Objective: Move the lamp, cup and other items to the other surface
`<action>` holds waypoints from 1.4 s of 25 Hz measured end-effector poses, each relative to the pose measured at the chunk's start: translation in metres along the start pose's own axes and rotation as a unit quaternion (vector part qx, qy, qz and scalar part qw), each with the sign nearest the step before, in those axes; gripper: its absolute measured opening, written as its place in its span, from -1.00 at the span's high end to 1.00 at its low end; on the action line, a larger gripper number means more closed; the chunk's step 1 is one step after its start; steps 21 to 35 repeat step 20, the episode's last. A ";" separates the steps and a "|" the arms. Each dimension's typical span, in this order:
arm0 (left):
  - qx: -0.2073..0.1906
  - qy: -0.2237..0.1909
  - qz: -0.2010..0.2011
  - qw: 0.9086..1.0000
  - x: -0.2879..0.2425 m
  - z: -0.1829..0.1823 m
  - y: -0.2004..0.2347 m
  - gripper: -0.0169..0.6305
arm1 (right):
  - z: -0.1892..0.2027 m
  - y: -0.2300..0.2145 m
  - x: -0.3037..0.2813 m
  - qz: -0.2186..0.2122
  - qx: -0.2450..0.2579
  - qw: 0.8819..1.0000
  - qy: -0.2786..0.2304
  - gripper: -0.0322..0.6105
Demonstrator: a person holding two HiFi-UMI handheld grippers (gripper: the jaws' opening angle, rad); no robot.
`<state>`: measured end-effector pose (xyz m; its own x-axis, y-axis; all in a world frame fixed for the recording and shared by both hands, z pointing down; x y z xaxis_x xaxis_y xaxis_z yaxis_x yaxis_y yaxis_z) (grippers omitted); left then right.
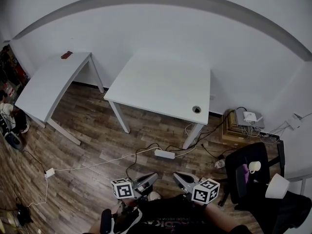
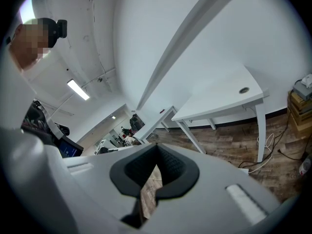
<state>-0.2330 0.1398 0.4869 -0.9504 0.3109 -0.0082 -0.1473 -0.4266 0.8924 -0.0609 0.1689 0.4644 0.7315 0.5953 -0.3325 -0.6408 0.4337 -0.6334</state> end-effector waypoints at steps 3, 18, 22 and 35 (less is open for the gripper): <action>-0.001 0.004 -0.001 1.000 -0.001 0.001 -0.002 0.96 | 0.001 0.001 0.002 0.000 0.001 1.000 -0.002 0.89; -0.004 0.012 0.000 1.000 0.001 0.004 -0.004 0.96 | 0.005 0.004 0.003 -0.002 -0.001 1.000 -0.009 0.89; -0.003 0.011 0.000 1.000 0.001 0.004 -0.004 0.96 | 0.005 0.005 0.003 -0.003 -0.001 1.000 -0.009 0.89; -0.003 0.011 0.000 1.000 0.001 0.004 -0.004 0.96 | 0.005 0.005 0.003 -0.003 -0.001 1.000 -0.009 0.89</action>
Point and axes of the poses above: the fingertips, and each gripper's own axes: x backward along the fingers, y to its left, z out of its underside, the point moved 6 cm from there along x, backward along the fingers, and after that the axes turned 4 degrees about y, right-handed, at the moved point
